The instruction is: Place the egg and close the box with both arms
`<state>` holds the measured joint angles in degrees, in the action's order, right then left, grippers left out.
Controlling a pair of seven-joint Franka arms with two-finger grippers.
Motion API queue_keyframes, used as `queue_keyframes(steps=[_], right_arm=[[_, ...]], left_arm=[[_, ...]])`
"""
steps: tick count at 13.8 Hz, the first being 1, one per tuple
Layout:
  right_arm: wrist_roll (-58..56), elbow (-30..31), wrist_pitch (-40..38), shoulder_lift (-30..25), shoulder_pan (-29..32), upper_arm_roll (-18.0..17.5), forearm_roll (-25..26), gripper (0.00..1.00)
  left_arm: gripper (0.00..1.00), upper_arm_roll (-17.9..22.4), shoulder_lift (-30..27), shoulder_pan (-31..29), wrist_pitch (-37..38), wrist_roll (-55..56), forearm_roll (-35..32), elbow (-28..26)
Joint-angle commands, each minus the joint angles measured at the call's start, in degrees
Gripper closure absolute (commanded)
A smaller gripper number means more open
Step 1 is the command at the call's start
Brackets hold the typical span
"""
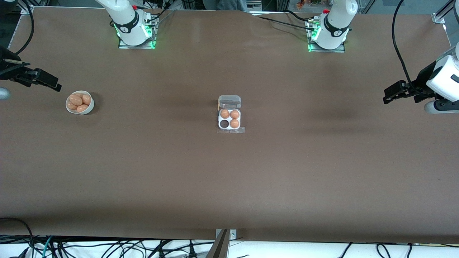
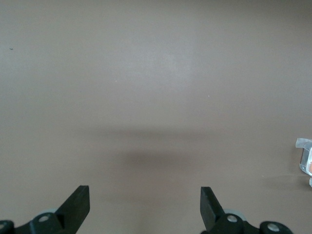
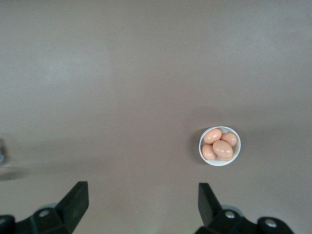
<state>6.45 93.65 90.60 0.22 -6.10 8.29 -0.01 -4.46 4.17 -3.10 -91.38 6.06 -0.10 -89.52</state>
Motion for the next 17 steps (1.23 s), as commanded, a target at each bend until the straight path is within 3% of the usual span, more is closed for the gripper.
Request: queue_keyframes(steps=[1,12,17], right_arm=[[-0.3,-1.4,-1.1,0.4,0.2,-0.1,0.0,0.0],[-15.1,2.1,-1.0,16.4,7.9,0.8,1.5,0.0],[-31.4,17.9,19.2,16.1,8.2,5.0,1.9,0.0]], left_arm=[[0.0,0.0,0.2,-0.2,0.5,-1.4,0.8,0.8],[0.0,0.0,0.2,-0.2,0.5,-1.4,0.8,0.7],[0.0,0.0,0.2,-0.2,0.5,-1.3,0.8,0.7]])
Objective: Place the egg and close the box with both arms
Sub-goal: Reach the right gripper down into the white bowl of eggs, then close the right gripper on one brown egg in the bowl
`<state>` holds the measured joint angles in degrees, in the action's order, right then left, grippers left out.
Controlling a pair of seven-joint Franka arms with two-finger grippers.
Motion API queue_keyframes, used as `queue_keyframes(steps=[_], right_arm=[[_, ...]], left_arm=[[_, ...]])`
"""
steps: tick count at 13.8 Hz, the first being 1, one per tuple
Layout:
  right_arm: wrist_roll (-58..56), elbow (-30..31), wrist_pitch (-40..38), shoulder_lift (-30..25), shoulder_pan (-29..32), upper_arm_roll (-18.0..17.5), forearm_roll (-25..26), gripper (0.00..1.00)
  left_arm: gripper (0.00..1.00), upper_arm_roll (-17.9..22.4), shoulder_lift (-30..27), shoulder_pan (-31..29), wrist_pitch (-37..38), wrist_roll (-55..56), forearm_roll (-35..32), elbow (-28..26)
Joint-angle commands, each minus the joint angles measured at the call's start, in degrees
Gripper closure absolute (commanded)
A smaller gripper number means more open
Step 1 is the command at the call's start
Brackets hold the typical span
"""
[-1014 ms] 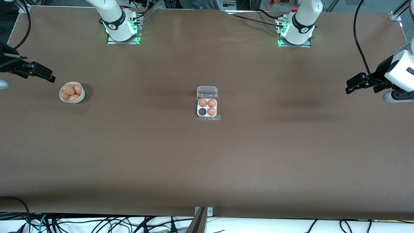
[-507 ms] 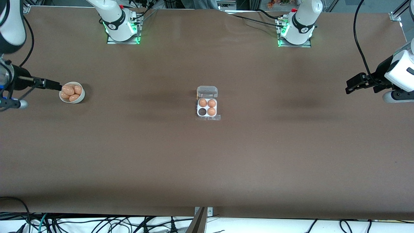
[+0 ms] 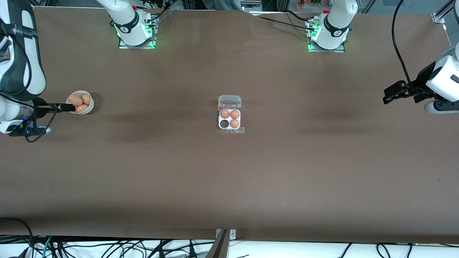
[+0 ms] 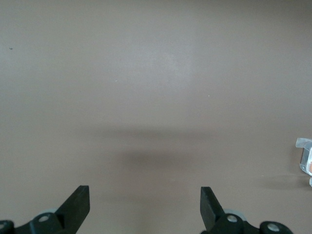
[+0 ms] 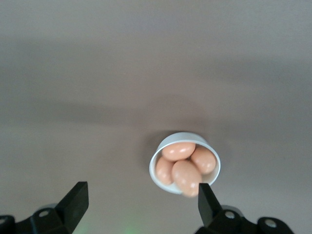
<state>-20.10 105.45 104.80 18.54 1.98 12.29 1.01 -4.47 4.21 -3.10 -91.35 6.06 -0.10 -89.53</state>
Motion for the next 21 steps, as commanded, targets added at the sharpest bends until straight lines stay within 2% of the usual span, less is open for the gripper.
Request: queue_keyframes(steps=[1,3,7,14,18,21], right_arm=[[-7.6,7.7,6.3,-2.0,0.1,1.4,0.8,0.0],[-14.8,9.8,8.4,-1.2,0.2,2.6,1.6,0.0],[-27.0,9.8,9.0,2.2,1.7,2.7,4.1,0.0],[-29.9,9.7,9.4,5.5,2.4,2.6,4.1,0.02],[-29.9,9.7,7.8,5.5,2.4,2.6,4.2,0.21],[-29.9,9.8,7.3,5.6,2.3,2.6,4.2,0.3]], left_arm=[[0.0,0.0,0.2,-0.2,0.5,-1.4,0.8,0.8],[0.0,0.0,0.3,-0.2,0.5,-1.3,0.8,0.8],[0.0,0.0,0.2,-0.2,0.5,-1.3,0.8,0.7],[0.0,0.0,0.2,-0.2,0.5,-1.3,0.8,0.6],[0.0,0.0,0.2,-0.2,0.5,-1.3,0.8,0.6],[0.0,0.0,0.2,-0.2,1.0,-1.3,0.8,0.7]])
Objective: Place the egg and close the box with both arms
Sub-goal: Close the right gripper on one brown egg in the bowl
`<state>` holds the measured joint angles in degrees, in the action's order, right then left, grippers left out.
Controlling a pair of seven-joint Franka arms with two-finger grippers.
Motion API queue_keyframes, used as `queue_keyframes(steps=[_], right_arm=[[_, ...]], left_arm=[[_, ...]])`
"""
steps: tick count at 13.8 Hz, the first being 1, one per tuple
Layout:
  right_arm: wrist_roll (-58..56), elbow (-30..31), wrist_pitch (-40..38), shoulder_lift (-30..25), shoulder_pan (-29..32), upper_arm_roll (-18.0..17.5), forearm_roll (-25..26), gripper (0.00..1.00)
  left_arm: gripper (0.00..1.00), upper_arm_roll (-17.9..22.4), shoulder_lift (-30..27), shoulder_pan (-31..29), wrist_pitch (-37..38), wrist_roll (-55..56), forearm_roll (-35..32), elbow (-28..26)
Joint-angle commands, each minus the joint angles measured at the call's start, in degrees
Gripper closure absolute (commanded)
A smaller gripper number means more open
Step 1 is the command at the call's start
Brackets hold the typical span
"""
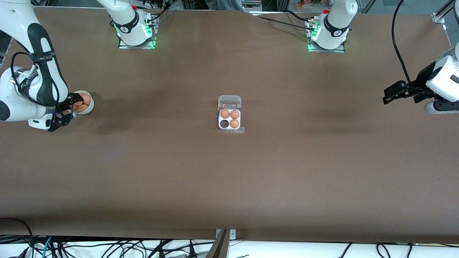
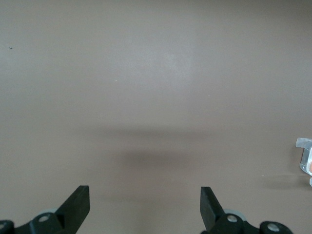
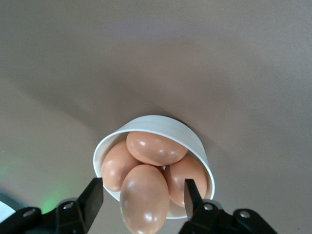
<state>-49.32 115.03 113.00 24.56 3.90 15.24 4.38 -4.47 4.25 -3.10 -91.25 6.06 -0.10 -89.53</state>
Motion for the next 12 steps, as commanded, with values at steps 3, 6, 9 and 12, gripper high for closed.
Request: queue_keyframes(steps=[3,6,9,12], right_arm=[[-1.0,0.3,-1.0,0.0,0.4,-0.3,0.8,0.33],[-1.1,0.3,-1.0,0.7,0.5,-0.3,0.8,0.35],[-1.1,0.3,-1.0,1.3,0.6,-0.3,0.8,0.42],[-1.1,0.0,-0.9,1.8,0.8,-0.3,0.7,0.45]], left_arm=[[0.0,0.0,0.1,-0.2,1.0,-1.3,0.8,0.7],[0.0,0.0,0.1,-0.2,1.1,-1.3,0.7,0.7],[0.0,0.0,0.1,-0.4,1.1,-1.3,0.7,0.7],[0.0,0.0,0.1,-0.4,1.1,-1.3,0.7,0.7]])
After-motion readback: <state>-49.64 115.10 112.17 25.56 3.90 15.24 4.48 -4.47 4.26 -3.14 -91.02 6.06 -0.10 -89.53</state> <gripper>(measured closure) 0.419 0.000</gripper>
